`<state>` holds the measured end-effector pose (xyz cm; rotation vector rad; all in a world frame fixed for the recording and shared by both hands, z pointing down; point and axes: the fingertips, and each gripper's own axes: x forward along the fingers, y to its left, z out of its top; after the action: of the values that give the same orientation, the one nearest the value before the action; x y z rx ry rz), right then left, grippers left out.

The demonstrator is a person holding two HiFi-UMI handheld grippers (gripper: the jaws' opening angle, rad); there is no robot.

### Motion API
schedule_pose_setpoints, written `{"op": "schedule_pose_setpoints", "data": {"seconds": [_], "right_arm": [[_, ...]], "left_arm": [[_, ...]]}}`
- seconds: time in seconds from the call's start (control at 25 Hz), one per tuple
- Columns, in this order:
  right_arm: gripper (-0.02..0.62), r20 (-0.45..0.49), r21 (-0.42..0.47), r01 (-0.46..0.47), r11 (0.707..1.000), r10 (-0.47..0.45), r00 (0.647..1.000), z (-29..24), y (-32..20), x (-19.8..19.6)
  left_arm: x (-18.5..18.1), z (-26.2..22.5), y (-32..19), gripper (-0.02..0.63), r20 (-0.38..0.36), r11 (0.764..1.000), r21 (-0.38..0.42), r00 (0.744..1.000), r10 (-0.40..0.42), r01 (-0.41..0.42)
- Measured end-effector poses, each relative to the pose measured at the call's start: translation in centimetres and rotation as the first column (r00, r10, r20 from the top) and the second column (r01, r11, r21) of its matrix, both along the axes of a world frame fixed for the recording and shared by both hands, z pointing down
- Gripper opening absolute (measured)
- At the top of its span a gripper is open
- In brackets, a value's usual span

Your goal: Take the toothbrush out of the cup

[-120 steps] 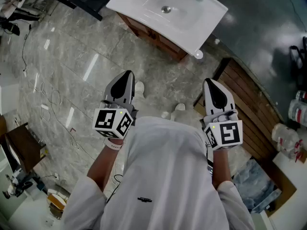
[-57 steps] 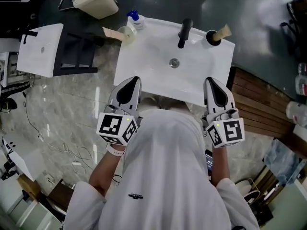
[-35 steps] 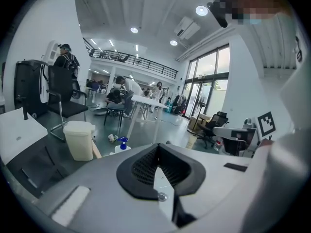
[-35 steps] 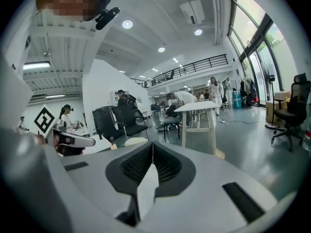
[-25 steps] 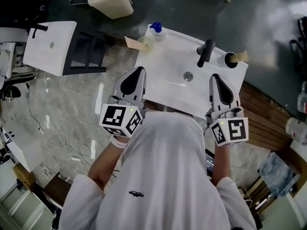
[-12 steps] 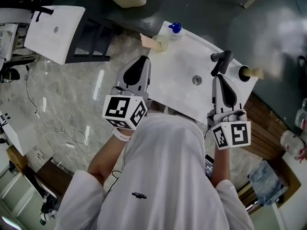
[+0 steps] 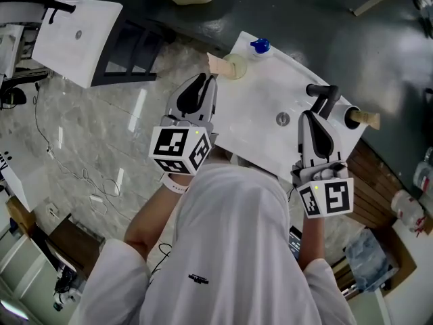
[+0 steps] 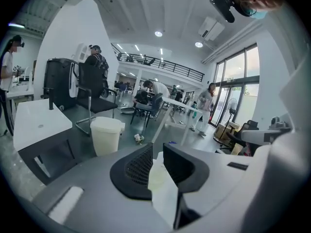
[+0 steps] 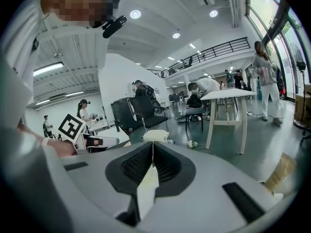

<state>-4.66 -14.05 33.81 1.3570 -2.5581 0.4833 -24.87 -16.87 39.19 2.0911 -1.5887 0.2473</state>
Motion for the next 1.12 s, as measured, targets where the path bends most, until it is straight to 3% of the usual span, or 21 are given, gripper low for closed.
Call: {"op": "schedule_pose_setpoints", "data": {"seconds": [0.68,0.88,1.12], "right_arm": [[0.008,-0.017,-0.069,-0.024,0.997,0.023,1.0,2.4,-1.4,-0.2],[0.008,-0.021,-0.075,-0.036,0.997,0.035,0.999,2.7,-1.1,0.3],[0.008,-0.018,-0.065,-0.052,0.997,0.051,0.999,2.3,-0.5,0.9]], "left_arm": [[-0.4,5.0,-2.9,0.08,0.005,0.997,-0.078,1.0,0.006,-0.005],[-0.7,5.3,-3.1,0.01,0.032,0.997,-0.079,0.999,-0.016,0.019],[0.0,4.8,-3.0,0.006,0.028,0.997,-0.073,1.0,0.003,-0.001]]}}
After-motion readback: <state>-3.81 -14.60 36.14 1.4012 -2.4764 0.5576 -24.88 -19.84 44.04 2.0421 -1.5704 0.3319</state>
